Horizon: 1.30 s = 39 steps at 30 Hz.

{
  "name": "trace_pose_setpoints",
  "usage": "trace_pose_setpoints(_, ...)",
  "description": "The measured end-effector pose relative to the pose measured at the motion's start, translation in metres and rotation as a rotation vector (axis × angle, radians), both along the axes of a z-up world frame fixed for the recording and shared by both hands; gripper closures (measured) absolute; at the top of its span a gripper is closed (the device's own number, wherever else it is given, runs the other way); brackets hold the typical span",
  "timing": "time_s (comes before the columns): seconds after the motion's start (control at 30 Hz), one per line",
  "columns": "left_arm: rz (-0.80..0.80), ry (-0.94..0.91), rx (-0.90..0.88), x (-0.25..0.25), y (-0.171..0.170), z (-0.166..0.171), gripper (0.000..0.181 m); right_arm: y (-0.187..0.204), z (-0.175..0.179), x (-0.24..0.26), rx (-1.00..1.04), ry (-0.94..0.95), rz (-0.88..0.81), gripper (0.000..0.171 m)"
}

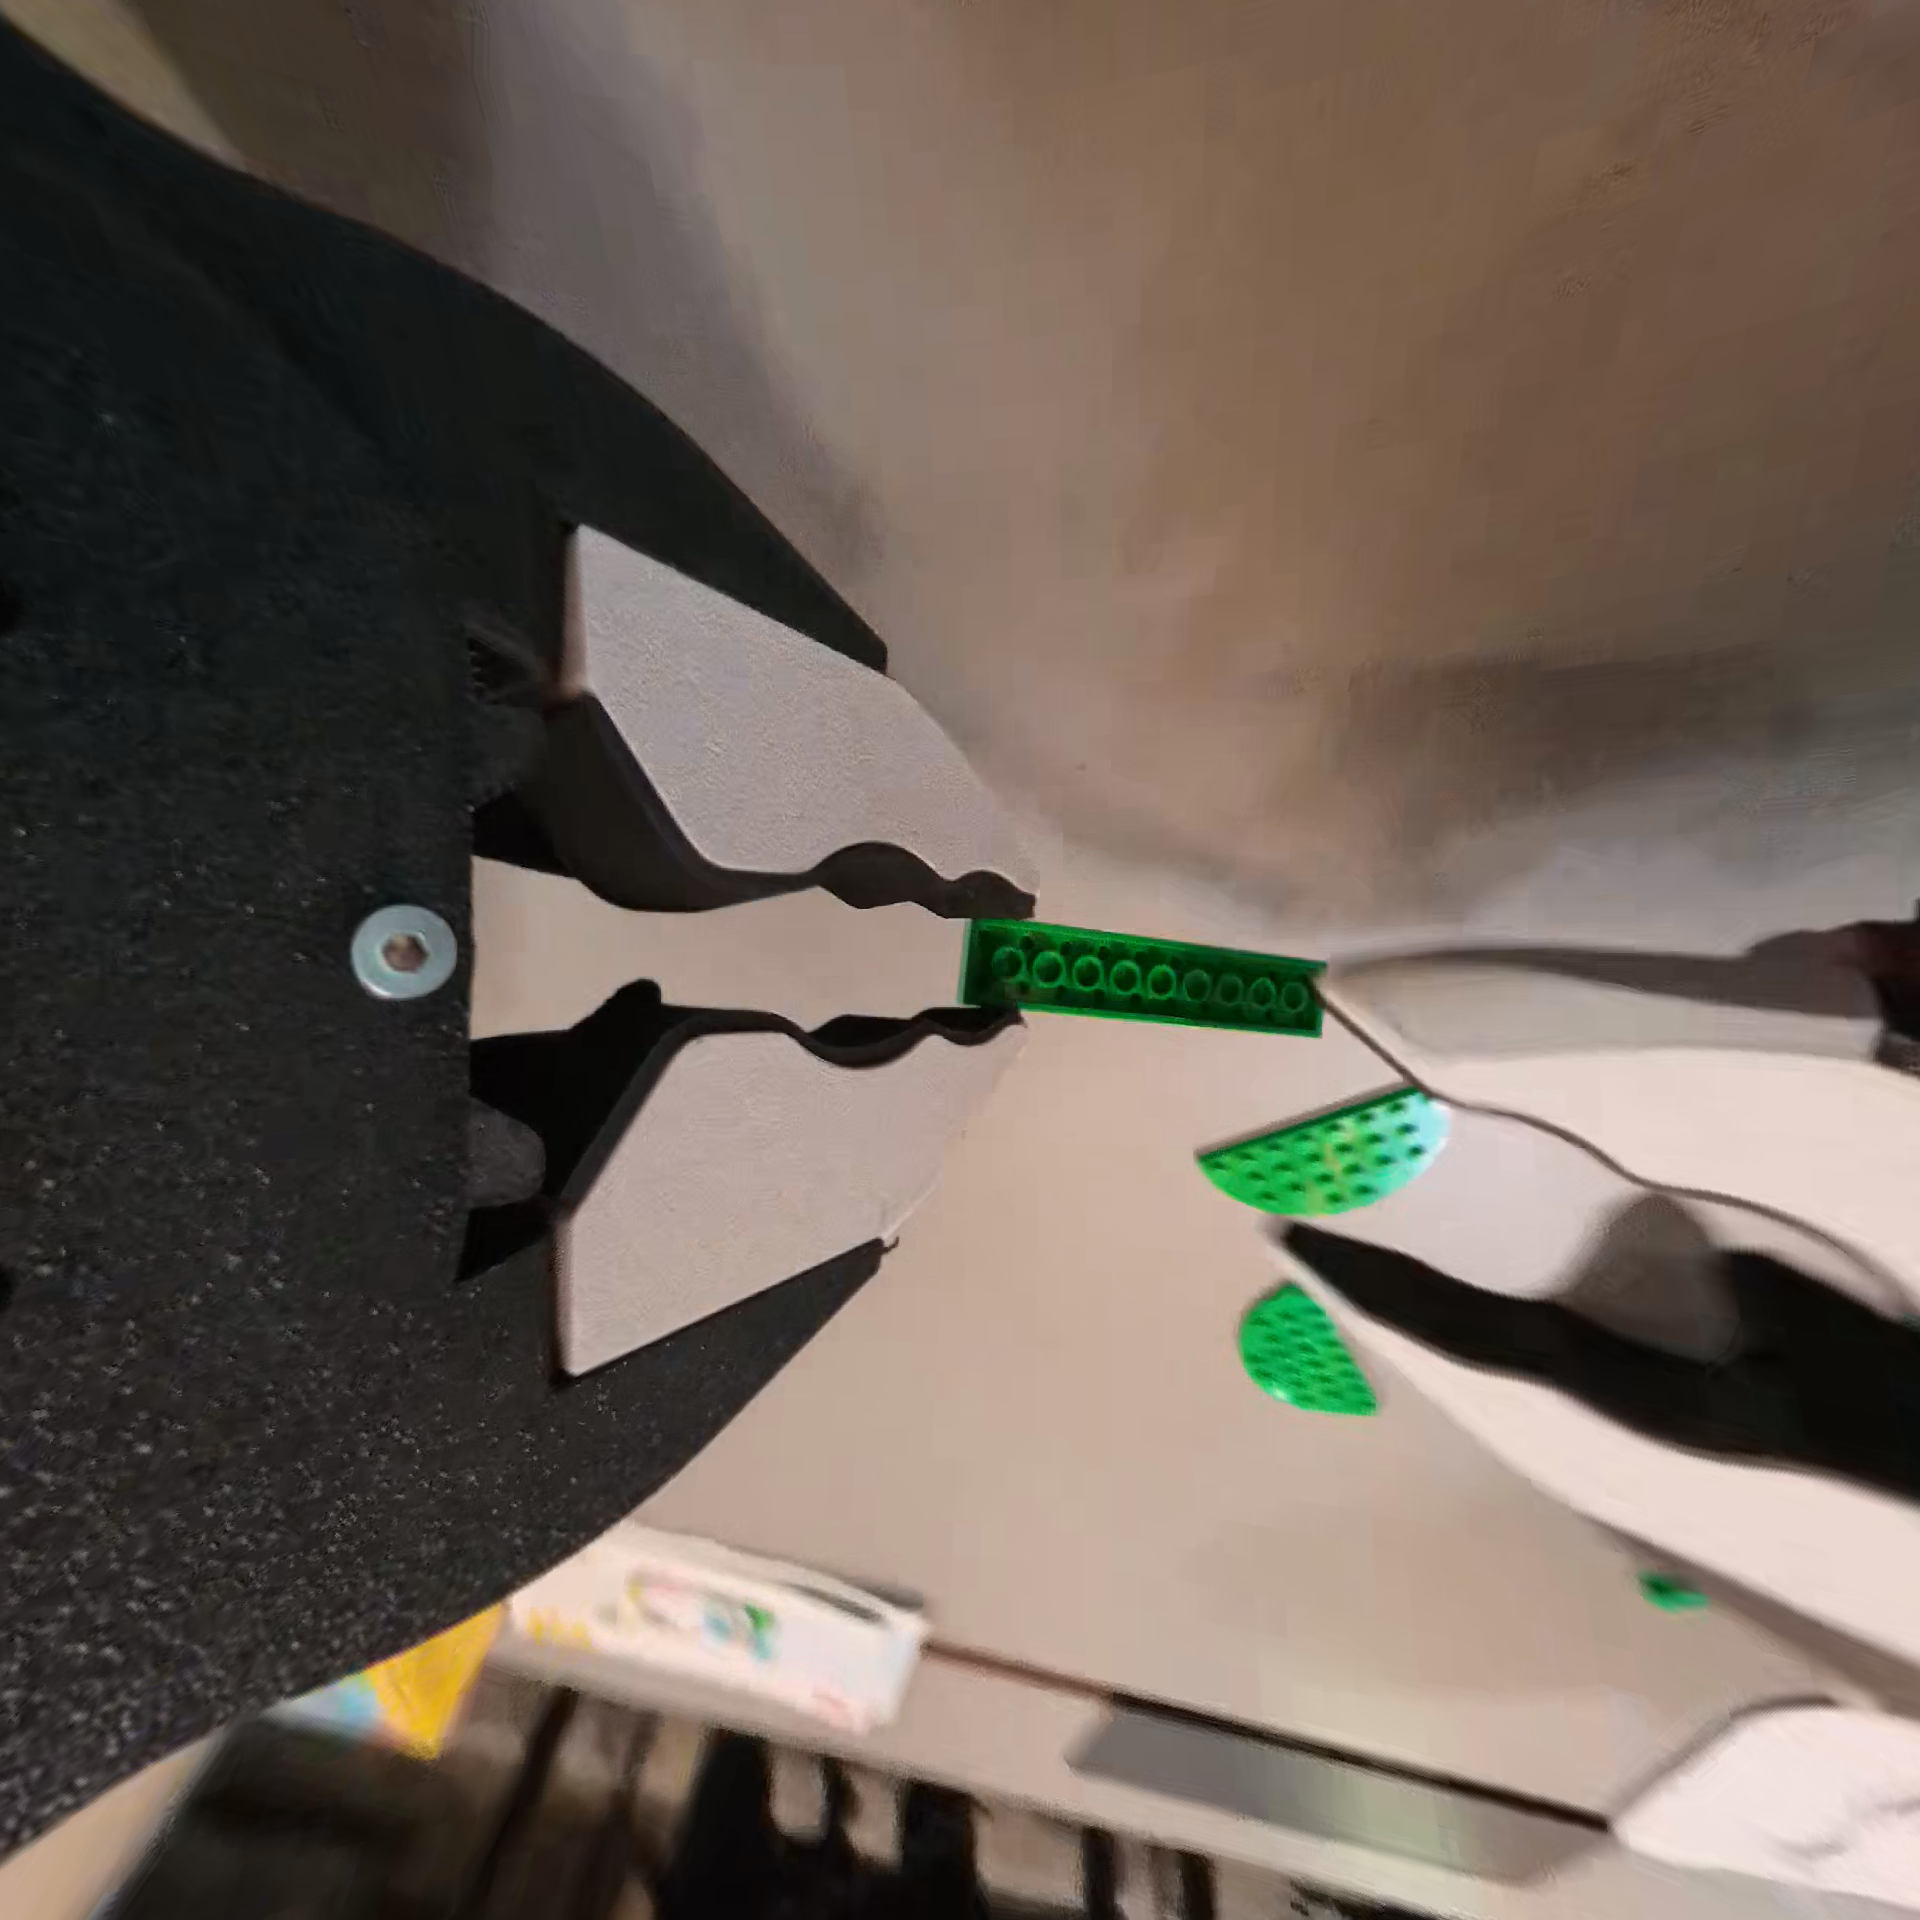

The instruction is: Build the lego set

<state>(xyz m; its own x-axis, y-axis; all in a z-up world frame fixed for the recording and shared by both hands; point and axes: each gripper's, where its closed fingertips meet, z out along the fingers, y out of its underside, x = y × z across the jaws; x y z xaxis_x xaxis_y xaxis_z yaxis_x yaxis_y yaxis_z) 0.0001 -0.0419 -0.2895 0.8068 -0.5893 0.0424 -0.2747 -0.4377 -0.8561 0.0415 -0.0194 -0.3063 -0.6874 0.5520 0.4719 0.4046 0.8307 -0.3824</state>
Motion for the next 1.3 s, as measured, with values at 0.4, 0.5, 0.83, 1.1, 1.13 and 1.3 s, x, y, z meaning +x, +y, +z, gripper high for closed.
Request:
trace_pose_setpoints(0.4, -0.274, -0.270, -0.063, 0.030, 0.007, 0.007, 0.178, -0.014, 0.047, -0.016, -0.068, 0.204, 0.065, 0.149)
trace_pose_setpoints(0.5, -0.242, -0.351, 0.145, 0.026, 0.013, 0.030, 0.178, -0.015, 0.071, -0.026, -0.587, 0.302, -0.103, 0.145)
trace_pose_setpoints(0.83, -0.116, -0.295, 0.096, 0.013, 0.023, 0.015, 0.137, 0.003, 0.058, -0.037, -0.860, 0.243, -0.236, 0.167)
trace_pose_setpoints(1.1, 0.156, -0.088, 0.136, -0.055, 0.025, 0.006, 0.144, 0.049, 0.026, -0.052, -0.486, 0.128, -0.351, 0.167)
trace_pose_setpoints(1.13, 0.191, -0.066, 0.139, -0.063, 0.026, 0.004, 0.144, 0.057, 0.026, -0.055, -0.453, 0.129, -0.373, 0.167)
trace_pose_setpoints(1.3, 0.281, -0.052, 0.181, -0.082, 0.029, 0.003, 0.147, 0.079, 0.020, -0.064, -0.429, 0.069, -0.473, 0.167)
